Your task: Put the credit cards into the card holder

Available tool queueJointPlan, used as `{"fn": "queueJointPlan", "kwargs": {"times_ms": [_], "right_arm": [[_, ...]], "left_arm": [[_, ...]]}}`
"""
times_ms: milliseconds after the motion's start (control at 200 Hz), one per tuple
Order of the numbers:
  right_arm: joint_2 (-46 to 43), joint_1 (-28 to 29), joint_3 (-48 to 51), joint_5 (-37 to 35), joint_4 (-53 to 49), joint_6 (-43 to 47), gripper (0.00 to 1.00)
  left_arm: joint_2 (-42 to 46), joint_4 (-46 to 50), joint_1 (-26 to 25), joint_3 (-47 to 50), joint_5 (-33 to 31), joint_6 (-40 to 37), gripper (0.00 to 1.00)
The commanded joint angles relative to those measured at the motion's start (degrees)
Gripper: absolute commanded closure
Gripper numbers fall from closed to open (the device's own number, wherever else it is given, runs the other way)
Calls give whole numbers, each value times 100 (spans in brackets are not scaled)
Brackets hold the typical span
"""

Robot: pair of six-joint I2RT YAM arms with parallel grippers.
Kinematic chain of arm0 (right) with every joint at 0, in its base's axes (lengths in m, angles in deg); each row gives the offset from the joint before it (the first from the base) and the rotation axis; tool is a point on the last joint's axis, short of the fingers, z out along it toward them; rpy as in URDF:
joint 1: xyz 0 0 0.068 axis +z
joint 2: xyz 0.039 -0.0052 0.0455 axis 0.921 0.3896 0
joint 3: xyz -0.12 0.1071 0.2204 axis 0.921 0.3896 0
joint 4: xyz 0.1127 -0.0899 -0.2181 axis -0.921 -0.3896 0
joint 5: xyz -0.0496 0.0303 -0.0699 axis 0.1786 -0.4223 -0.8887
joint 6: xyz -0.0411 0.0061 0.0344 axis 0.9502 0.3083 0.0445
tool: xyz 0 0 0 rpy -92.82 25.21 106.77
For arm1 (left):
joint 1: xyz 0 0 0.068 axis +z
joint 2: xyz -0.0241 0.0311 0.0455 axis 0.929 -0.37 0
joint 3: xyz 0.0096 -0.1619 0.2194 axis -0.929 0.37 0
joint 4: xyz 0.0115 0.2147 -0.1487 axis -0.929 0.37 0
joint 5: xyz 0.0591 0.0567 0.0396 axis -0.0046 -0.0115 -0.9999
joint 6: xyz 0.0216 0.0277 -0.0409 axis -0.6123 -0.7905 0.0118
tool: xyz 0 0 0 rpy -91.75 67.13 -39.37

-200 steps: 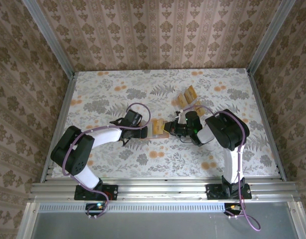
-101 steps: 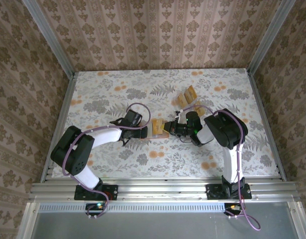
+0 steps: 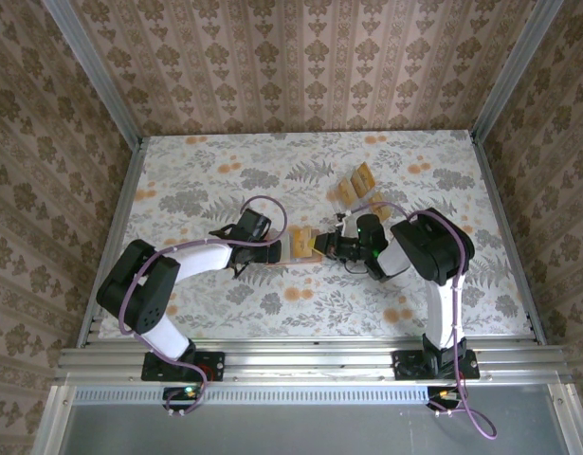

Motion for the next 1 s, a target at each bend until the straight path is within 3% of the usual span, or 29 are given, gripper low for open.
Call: {"fn": "queueJointPlan", "kwargs": {"times_ms": [0,995], "right_arm": [[-222,-86,78,-16,-129,-59,100],[203,235,-126,-22,94,-215,100]], "left_arm": [[-51,328,-9,139,-124,-13,0],[-39,344,-13,126,-128,-23,0]]}}
